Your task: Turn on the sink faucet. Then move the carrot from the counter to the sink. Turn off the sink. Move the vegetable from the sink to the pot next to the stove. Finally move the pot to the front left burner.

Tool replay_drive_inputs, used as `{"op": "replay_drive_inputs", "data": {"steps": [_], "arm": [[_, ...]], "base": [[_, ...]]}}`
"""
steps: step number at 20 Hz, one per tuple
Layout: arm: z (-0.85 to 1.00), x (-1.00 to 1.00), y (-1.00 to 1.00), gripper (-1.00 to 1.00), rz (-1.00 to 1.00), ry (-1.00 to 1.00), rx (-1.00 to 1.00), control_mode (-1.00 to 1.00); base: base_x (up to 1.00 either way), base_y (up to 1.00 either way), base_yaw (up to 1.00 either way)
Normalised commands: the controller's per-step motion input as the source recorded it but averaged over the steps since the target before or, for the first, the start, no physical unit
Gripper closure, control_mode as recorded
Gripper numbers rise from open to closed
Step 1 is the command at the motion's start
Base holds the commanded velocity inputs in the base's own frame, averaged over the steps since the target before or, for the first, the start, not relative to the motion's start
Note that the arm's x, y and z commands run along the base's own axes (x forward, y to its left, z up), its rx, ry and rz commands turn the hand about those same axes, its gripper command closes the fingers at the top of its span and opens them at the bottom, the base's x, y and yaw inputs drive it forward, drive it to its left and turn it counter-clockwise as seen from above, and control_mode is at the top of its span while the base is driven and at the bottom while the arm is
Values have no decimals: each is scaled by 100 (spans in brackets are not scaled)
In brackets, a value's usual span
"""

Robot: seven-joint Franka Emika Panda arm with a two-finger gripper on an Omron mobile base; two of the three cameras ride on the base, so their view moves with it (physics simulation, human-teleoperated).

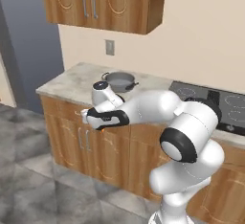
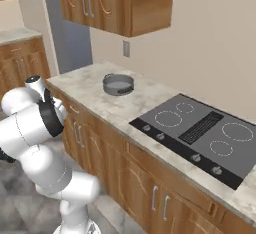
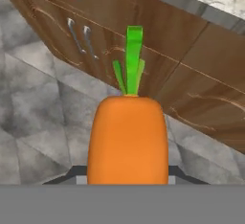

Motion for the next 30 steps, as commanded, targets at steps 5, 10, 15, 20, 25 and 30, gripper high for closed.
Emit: {"op": "replay_drive_inputs", "data": {"steps": [5,10,15,20,25,30], "arm": [[0,0,0,100,0,0,0,100],[0,0,0,100,0,0,0,100],[0,0,0,100,0,0,0,100],[0,0,0,100,0,0,0,100],[0,0,0,100,0,0,0,100],[0,0,0,100,0,0,0,100]], "base": [[55,18,-42],[55,26,-40],[44,29,-42],[42,36,-41],[40,47,-34],[43,46,-31]]}}
